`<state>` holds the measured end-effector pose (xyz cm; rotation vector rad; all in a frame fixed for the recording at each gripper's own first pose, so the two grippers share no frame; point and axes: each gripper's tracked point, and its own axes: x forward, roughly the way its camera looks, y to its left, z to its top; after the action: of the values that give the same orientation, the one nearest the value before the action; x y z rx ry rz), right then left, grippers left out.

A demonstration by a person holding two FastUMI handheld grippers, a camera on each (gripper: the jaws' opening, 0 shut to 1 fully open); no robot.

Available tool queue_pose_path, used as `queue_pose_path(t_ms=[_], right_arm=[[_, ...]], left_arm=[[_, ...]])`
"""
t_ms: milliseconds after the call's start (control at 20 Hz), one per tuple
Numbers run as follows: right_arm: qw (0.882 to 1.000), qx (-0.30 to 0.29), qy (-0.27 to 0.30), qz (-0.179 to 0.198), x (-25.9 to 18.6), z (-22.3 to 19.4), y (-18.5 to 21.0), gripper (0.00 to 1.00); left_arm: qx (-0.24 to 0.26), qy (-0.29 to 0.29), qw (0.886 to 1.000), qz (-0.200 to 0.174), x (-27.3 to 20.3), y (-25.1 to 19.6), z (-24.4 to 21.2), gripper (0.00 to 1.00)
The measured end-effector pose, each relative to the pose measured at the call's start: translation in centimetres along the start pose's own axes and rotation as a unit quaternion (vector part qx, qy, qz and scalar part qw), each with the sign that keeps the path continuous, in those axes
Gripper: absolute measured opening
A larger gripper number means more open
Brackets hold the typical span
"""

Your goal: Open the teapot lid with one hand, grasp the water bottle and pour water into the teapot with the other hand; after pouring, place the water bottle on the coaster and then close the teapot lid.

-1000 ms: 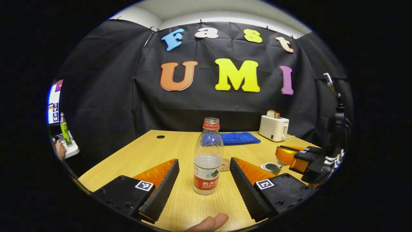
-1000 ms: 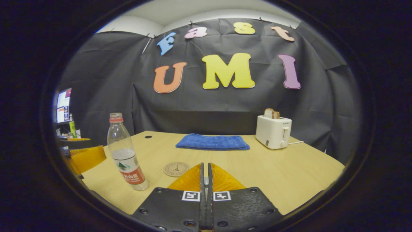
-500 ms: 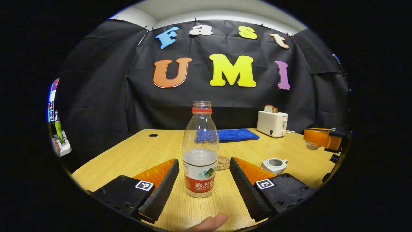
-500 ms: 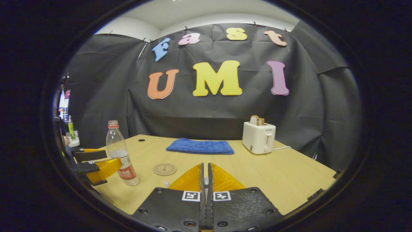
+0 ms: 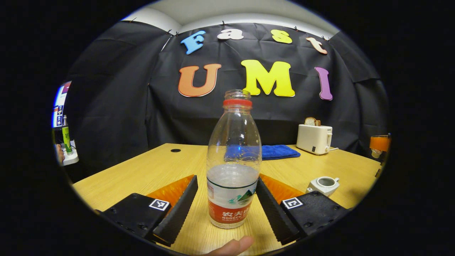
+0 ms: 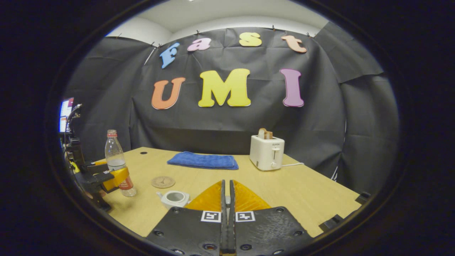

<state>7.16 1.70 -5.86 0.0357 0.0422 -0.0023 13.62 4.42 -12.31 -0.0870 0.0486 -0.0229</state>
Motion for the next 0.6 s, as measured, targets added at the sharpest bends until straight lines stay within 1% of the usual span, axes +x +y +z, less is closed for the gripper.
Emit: queue_pose_path(t_ms=[100,150,250,300,350,450,600], right_arm=[[1.000,0.000,-0.001,-0.003,-0.3,-0.1,-0.4,0.00],[1.000,-0.002,-0.001,-0.006,-0.3,-0.2,-0.7,0.00],[1.000,-0.010,0.004,-0.009,-0.5,-0.7,-1.0,0.00],[1.000,-0.014,0.005,-0.011,-0.6,-0.9,-1.2,0.00],[1.000,-0.016,0.008,-0.011,-0.7,-1.1,-1.3,0.00],[1.000,-0.021,0.011,-0.010,-0.9,-1.3,-1.5,0.00],[0.999,-0.033,0.010,-0.016,-1.2,-1.2,-2.2,0.00]], left_arm=[[0.002,0.008,1.000,-0.004,0.1,0.0,-0.7,0.99],[0.000,0.002,1.000,-0.010,0.1,-0.1,-0.3,0.98],[-0.001,-0.008,1.000,-0.020,0.0,-0.4,0.5,0.92],[0.000,-0.005,1.000,-0.020,0.3,-0.3,0.1,0.83],[0.002,-0.002,1.000,-0.019,0.2,-0.2,0.1,0.80],[0.005,0.001,1.000,-0.015,-0.1,-0.1,0.3,0.78],[0.033,0.013,0.999,0.003,-0.7,0.1,0.5,0.77]])
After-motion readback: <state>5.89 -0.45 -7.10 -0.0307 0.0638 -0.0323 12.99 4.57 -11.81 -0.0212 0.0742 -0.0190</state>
